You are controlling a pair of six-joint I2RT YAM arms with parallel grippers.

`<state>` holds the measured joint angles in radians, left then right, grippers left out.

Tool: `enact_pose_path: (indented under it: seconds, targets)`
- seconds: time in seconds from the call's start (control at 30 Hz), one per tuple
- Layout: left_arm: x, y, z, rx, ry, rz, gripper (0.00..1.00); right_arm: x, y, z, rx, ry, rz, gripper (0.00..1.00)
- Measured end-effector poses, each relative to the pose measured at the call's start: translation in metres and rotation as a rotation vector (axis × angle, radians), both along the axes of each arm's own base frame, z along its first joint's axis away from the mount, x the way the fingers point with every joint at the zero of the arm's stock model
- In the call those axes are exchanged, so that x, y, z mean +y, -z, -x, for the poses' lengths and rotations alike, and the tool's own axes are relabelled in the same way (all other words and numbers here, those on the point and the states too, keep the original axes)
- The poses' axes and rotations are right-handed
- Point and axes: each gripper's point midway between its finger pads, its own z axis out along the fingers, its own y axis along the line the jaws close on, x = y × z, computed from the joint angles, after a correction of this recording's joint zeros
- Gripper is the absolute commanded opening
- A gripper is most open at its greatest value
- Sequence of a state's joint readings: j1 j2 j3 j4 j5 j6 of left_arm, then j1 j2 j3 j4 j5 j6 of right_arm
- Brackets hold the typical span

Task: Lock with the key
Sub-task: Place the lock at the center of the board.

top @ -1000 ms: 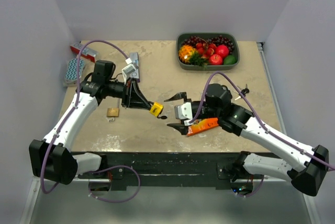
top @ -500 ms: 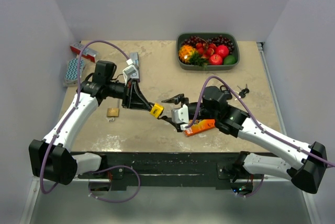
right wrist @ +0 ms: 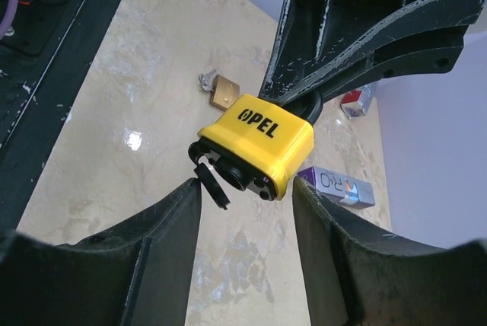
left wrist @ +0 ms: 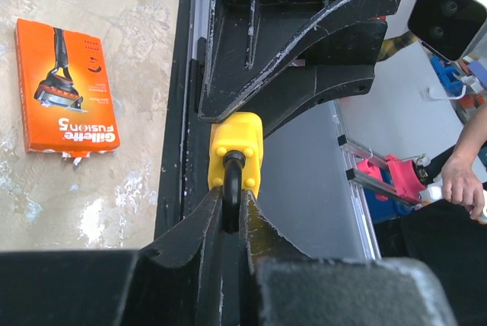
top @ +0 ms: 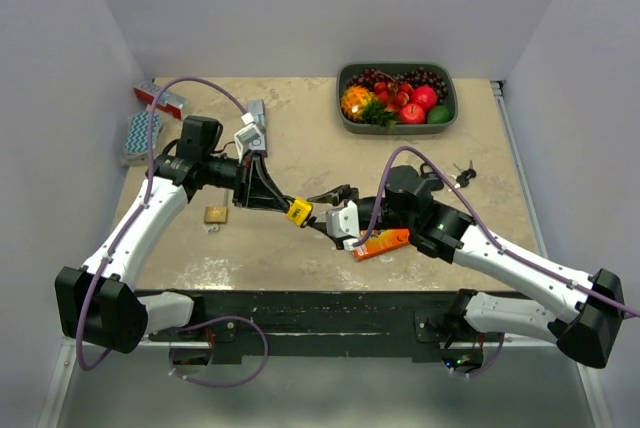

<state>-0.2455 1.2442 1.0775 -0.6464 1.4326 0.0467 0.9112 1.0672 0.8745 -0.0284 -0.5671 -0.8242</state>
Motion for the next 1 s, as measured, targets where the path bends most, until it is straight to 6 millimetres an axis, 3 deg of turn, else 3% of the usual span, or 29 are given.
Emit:
enact_pose_path:
  seconds: [0.63, 1.0]
  targets:
    - [-0.002, 0.006, 0.005, 0.023, 0.008, -0.013, 0.00, 0.005, 0.010, 0.001, 0.047, -0.019, 0.029, 0.37]
    - [-0.002, 0.018, 0.008, 0.044, 0.003, -0.035, 0.00, 0.011, 0.030, 0.004, 0.225, -0.012, 0.082, 0.26]
